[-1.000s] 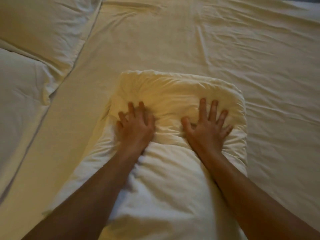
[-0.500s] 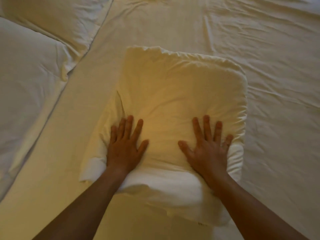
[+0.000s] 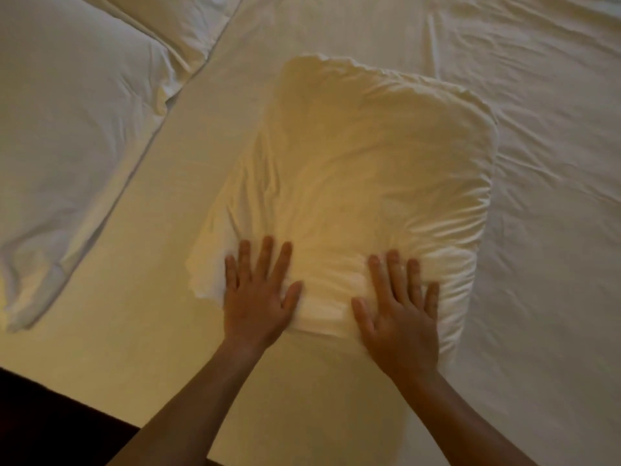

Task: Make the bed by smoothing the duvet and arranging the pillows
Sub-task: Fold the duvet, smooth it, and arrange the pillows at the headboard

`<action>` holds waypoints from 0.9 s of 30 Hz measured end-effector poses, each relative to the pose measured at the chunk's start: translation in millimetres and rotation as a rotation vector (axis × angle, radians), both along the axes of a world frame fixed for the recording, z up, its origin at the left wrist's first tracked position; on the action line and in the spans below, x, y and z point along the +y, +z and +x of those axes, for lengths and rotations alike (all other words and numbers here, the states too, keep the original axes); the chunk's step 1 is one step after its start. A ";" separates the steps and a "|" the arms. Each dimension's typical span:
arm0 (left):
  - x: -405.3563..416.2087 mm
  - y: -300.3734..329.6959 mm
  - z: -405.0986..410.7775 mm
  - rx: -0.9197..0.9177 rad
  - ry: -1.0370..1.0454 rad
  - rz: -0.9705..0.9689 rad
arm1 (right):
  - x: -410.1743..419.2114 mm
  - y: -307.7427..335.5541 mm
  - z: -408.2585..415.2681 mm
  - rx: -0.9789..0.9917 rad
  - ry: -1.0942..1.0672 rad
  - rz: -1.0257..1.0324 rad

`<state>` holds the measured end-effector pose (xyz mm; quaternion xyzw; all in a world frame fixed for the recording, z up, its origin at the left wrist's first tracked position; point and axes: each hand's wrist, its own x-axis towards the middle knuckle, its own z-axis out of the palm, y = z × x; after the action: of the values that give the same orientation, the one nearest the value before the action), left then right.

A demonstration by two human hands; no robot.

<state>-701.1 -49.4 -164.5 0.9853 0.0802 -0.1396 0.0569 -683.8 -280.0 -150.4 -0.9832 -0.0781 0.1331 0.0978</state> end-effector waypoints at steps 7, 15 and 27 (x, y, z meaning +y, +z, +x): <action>75.2 -0.4 -18.5 0.170 0.220 -0.041 | -16.8 8.4 -11.4 0.146 -0.284 -0.040; 100.2 59.2 6.4 -0.086 0.371 -0.333 | 107.3 92.1 22.6 0.144 -0.172 0.260; 365.3 78.9 48.4 -0.219 0.393 -0.313 | 410.5 75.4 49.9 0.119 -0.136 0.435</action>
<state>-652.7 315.8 -85.7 0.9393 0.2409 -0.0291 0.2426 -633.9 130.5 -75.0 -0.9323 -0.0328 0.1642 0.3207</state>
